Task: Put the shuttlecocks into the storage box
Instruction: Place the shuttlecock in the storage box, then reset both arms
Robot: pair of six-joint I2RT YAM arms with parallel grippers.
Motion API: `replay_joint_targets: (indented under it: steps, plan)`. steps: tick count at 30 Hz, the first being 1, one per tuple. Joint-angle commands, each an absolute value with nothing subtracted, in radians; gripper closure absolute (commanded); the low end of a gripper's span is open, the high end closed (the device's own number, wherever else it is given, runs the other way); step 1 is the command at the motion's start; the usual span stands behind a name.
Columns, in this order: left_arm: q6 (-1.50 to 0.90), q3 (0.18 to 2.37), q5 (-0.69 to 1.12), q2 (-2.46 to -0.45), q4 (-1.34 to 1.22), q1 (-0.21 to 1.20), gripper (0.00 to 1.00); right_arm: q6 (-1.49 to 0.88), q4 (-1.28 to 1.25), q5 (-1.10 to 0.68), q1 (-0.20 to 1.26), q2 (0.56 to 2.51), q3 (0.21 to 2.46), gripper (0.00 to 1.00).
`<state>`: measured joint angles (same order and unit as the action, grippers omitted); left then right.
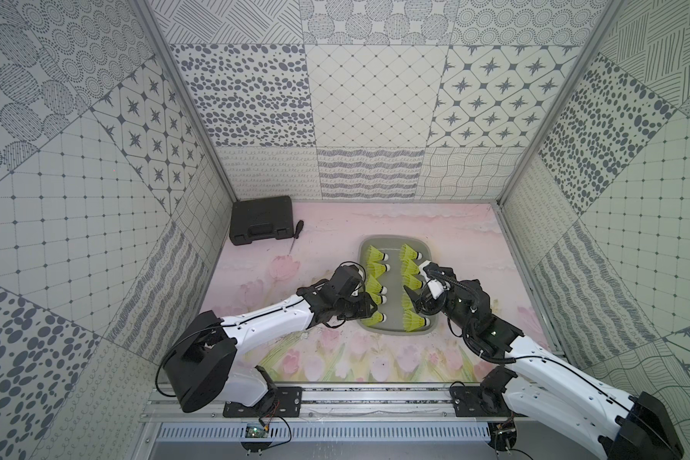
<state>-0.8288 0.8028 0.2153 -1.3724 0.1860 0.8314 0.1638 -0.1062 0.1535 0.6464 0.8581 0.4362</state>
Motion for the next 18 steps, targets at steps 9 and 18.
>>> replay_joint_targets:
  steps: [9, 18]
  plan:
    - [-0.537, 0.802, -0.301, -1.145, 0.375, 0.662, 0.49, 0.014, -0.126, 0.448, 0.525, 0.842, 0.397, 0.00]
    - [-0.209, 0.668, -0.597, -1.021, 0.092, 0.537, 0.39, -0.066, -0.149, 0.479, 0.321, 0.891, 0.367, 0.00]
